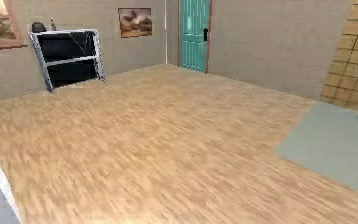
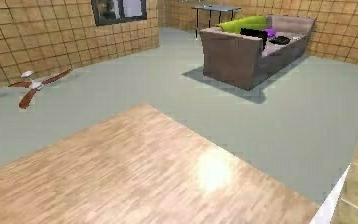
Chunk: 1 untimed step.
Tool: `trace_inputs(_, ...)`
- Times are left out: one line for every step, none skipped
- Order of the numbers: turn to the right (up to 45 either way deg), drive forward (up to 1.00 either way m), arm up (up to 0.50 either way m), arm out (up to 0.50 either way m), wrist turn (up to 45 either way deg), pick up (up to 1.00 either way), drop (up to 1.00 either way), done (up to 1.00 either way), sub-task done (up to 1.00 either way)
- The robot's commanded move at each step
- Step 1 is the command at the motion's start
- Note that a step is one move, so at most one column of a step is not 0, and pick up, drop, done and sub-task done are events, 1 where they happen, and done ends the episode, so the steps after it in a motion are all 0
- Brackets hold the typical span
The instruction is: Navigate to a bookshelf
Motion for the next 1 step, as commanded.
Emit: trace_inputs(-45.0,0.0,0.0,0.0,0.0,0.0,0.0,0.0,0.0)
